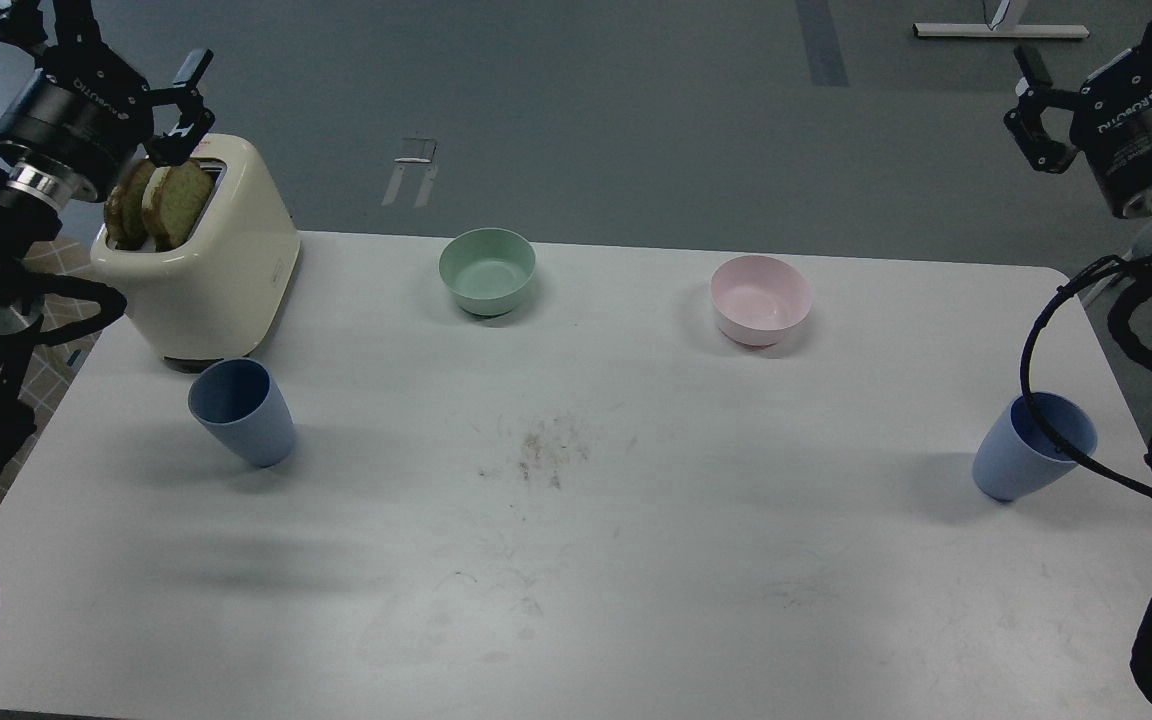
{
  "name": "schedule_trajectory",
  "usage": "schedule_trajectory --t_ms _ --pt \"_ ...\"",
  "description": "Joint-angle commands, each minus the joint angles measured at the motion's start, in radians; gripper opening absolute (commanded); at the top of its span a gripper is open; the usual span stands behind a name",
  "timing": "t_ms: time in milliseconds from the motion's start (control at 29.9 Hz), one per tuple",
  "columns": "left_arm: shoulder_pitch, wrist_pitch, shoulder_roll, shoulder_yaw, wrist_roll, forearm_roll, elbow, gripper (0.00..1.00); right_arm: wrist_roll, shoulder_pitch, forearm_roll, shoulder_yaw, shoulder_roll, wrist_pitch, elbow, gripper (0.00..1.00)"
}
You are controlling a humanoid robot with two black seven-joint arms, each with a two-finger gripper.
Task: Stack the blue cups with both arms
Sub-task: 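Move the left gripper down toward the blue cup near the toaster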
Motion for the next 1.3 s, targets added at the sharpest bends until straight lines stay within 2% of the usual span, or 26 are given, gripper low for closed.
schedule_trajectory --t_ms 0,234,468,902,1002,1136,1236,1269 --pt "0.001 0.000 0.006 -0.005 0.001 0.000 -0.002 0.98 0.000 0.002 0.002 -0.001 0.000 0.001 0.000 1.00" --pt "-0.011 0.008 0.001 0.000 0.001 0.000 0.000 0.98 -0.001 0.005 0.003 -0.002 -0.002 0.002 0.005 1.00" --pt "-0.049 -0.020 0.006 -0.011 0.035 -0.005 0.010 0.98 -0.012 -0.005 0.003 -0.002 -0.014 0.011 0.005 1.00" --pt "-0.040 -0.012 0.014 0.003 0.026 -0.002 -0.014 0.97 -0.009 -0.009 0.003 -0.001 -0.014 0.021 0.011 1.00" --pt "0.066 -0.009 0.049 -0.009 0.018 0.011 -0.135 0.97 -0.001 -0.016 0.003 0.002 -0.014 0.021 0.011 1.00" --pt "0.207 0.000 0.180 -0.014 -0.006 0.017 -0.359 0.96 0.003 -0.038 0.003 0.053 -0.015 0.025 0.012 1.00" --pt "0.334 0.021 0.265 -0.043 -0.014 0.119 -0.538 0.85 0.003 -0.067 0.003 0.090 -0.017 0.050 0.011 1.00" --pt "0.362 0.023 0.271 -0.064 -0.014 0.147 -0.572 0.85 0.003 -0.073 0.003 0.094 -0.017 0.057 0.012 1.00"
